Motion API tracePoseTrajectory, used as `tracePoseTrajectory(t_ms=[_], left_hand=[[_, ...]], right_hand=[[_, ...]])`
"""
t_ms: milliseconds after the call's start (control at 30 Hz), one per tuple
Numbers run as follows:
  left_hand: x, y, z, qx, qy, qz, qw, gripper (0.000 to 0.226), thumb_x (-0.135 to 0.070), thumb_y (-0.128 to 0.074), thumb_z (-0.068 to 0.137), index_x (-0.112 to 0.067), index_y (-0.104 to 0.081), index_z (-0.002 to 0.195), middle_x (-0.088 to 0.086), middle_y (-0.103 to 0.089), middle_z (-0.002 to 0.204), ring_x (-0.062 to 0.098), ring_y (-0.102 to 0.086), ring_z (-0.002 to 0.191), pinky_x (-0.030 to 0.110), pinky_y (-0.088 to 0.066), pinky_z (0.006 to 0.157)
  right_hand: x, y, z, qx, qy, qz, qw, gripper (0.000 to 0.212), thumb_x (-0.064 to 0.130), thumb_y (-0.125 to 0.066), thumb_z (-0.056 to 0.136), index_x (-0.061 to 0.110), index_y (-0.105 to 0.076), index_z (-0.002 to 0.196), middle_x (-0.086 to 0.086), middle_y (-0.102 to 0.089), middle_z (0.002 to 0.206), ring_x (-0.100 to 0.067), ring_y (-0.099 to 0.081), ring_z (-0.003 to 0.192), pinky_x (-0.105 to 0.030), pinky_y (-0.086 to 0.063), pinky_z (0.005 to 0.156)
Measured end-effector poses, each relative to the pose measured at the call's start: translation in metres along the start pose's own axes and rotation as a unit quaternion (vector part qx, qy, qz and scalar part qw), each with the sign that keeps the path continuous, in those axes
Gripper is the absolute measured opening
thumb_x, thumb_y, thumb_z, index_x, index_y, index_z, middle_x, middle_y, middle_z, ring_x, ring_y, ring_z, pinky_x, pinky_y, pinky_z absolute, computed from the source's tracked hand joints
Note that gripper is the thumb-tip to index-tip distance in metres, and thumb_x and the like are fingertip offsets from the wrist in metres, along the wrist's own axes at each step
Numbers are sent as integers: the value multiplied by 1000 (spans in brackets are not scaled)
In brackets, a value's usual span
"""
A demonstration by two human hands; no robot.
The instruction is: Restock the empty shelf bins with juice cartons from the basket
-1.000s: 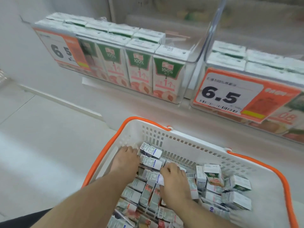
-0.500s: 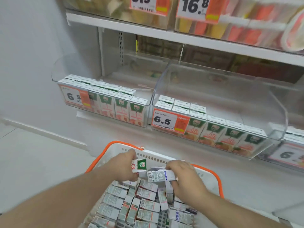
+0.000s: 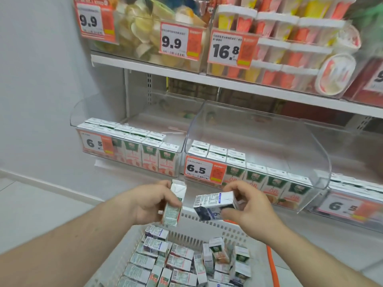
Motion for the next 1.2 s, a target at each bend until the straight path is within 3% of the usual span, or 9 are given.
tracePoseTrajectory(t_ms=[133,333,467,600,700,833,967,1067,1200], left_hand=[[2,-17,0,20,2,-51,999,48,10,-57,61,-9,-50,104,17,-59,91,29,-59,77,37,-51,67],[5,-18,0,23,11,-103,994,50,1,-60,57,-1,-56,106,22,-59,98,33,-61,81,38,-52,69],[1,-22,2,23,10,-154,988,31,1,-55,55,-2,-56,86,19,-60,86,33,-60,77,43,-48,76],[-6,-22,4,-2,6,-132,991,34,-39,-71,68,-11,-64,86,15,-65,80,31,-65,68,38,-51,68],[-11,-28,6,-7,6,-72,997,38,-52,-63,83,-14,-62,88,14,-64,75,30,-64,64,36,-50,65],[-16,-49,8,-11,-39,9,999,10,-15,-59,87,-11,-64,79,15,-69,80,28,-65,61,33,-50,61],[-30,-89,15,-45,-130,224,965,11,-9,-68,84,-18,-74,85,-1,-76,87,14,-66,95,23,-46,81],[-46,-128,19,-37,-199,307,930,31,-42,-48,99,-27,-74,89,-12,-73,91,1,-60,100,18,-38,83],[-58,-189,19,66,-244,432,866,49,-80,-45,80,-38,-71,82,-20,-70,91,-3,-63,91,30,-47,91]], right_hand=[[-3,-2,10,-10,-23,74,997,38,4,-72,49,30,-66,77,-6,-62,77,-5,-55,64,-29,-51,56],[-5,-6,20,-11,-37,206,978,34,-3,-66,52,7,-63,85,-13,-64,80,-15,-65,69,-28,-53,52],[-10,-5,25,-26,-55,252,966,37,2,-64,51,6,-63,88,-15,-66,81,-24,-64,71,-31,-53,54],[-10,2,22,-35,-70,300,951,39,2,-62,51,7,-62,90,-8,-68,75,-21,-64,66,-29,-50,52],[-12,13,18,-51,-82,300,949,44,3,-63,51,12,-59,94,-3,-68,71,-19,-64,62,-28,-47,49],[-14,33,6,-70,-87,299,948,45,4,-65,51,12,-54,93,0,-66,64,-14,-62,54,-21,-43,45],[-26,67,-11,-118,-89,287,947,36,6,-66,52,12,-52,85,-6,-60,68,-8,-58,49,-15,-39,42],[-38,93,-21,-131,-91,277,948,32,6,-65,53,10,-52,82,-7,-60,68,-7,-57,47,-14,-39,41],[-50,121,-33,-142,-84,266,950,30,5,-64,53,11,-55,81,-4,-62,64,-7,-57,48,-15,-39,42]])
Point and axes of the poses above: each hand's wrist, its own z-axis towards the middle knuckle, its own y-axis out of the back of the hand, x = y × z, the point moved 7 cm from there along z, towards the middle knuckle
